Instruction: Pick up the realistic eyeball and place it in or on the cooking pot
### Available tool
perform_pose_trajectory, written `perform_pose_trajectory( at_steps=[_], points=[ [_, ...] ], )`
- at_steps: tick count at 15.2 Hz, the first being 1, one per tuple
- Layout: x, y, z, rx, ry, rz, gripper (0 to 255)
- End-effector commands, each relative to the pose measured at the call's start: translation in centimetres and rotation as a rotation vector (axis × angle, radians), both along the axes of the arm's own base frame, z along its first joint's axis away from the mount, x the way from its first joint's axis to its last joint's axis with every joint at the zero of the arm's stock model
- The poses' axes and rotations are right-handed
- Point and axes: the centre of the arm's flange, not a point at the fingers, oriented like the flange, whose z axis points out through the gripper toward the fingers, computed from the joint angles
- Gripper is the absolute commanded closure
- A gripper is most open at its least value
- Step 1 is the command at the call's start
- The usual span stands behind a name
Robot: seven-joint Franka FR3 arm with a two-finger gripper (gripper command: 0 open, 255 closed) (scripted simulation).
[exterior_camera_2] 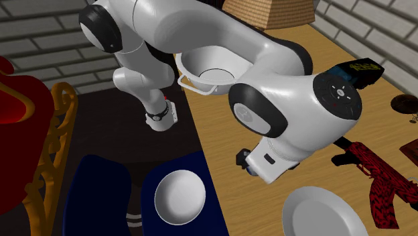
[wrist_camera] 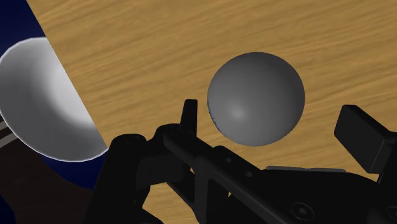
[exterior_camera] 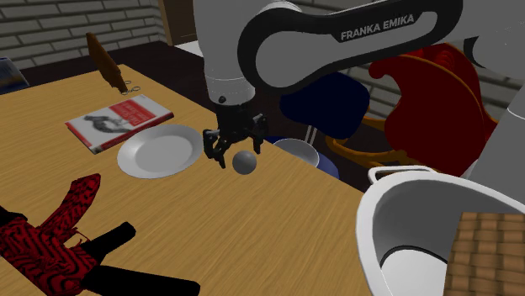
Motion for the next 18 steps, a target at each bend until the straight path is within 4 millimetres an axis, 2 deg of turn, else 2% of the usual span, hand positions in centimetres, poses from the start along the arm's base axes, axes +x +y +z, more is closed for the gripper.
perform_pose_trajectory(
  at_steps=[1,9,10,18],
  points=[
    [-0.04,-0.13,-0.84,0.0,0.0,0.0,0],
    [-0.04,-0.12,-0.84,0.0,0.0,0.0,0],
    [-0.04,-0.12,-0.84,0.0,0.0,0.0,255],
    [-0.03,-0.13,-0.84,0.0,0.0,0.0,255]
  ],
)
